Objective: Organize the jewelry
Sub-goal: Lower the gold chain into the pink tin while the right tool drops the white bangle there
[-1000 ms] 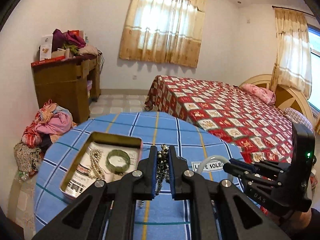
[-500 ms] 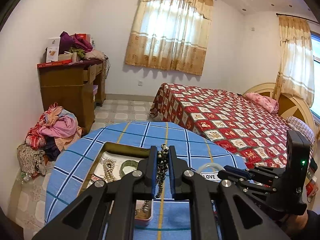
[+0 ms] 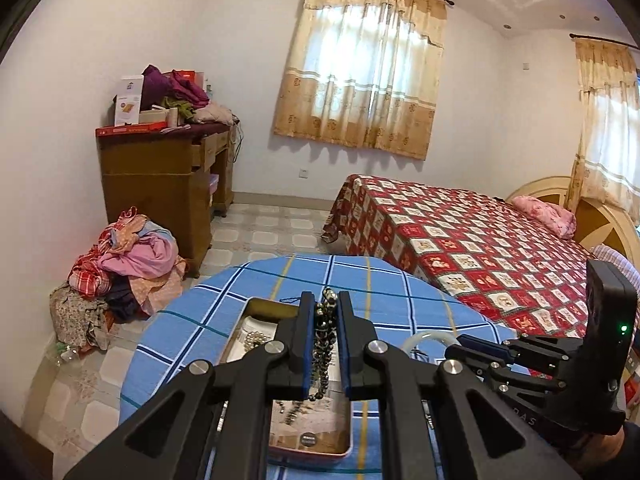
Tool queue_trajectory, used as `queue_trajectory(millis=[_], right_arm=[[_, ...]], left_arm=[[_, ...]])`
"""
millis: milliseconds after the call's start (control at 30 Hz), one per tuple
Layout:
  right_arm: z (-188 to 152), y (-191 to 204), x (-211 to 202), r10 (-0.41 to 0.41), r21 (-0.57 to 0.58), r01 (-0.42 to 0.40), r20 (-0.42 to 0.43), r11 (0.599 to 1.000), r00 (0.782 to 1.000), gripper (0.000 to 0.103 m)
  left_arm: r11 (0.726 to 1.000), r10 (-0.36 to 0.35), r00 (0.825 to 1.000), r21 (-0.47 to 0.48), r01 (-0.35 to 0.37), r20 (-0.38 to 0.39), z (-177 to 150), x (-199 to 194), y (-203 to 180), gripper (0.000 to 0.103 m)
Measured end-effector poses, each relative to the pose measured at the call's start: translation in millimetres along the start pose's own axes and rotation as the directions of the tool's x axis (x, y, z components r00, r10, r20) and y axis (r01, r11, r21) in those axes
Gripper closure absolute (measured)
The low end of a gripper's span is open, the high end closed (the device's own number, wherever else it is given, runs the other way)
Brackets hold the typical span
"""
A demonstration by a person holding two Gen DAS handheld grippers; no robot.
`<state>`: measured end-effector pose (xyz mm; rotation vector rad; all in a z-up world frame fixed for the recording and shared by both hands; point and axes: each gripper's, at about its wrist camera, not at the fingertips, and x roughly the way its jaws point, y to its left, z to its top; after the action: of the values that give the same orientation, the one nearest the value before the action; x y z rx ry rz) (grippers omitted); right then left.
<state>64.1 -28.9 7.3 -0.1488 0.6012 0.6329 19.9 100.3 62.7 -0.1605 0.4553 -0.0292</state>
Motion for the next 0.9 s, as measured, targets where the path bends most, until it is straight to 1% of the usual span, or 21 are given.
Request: queue_trajectory(millis=[300,500,633,900], right_arm=[[10.1,13.9,25.4,0.027,-0.021,-0.028,-0.033,0.999,0.999,0.089],[13.5,27.9,44.2,0.047,-0.046,-0.049,-0.060,0.998,0.997,0.089],[10.7,35.8,57.1,0.061,-0.055,-0.066,-0.083,0.996,0.995,0.089],[1.5,43.7,80.8,0.066,-0.061,-0.074,-0.135,0.995,0.989,0.089]], left_arm=[[0.999,0.039,0.999,-0.024,-0.040,-0.037,-6.8,20.3,24.0,0.094],[0.998,0.044,0.997,-0.033,-0.046,-0.064,-11.6,28.6,34.7,0.094],[0.997,0.061,0.994,-0.046,-0.066,-0.093,-20.8,39.6,43.7,0.094],[0.996,0.082,0.986,-0.019,-0.085,-0.142,-39.0,53.0,47.8,0.093]])
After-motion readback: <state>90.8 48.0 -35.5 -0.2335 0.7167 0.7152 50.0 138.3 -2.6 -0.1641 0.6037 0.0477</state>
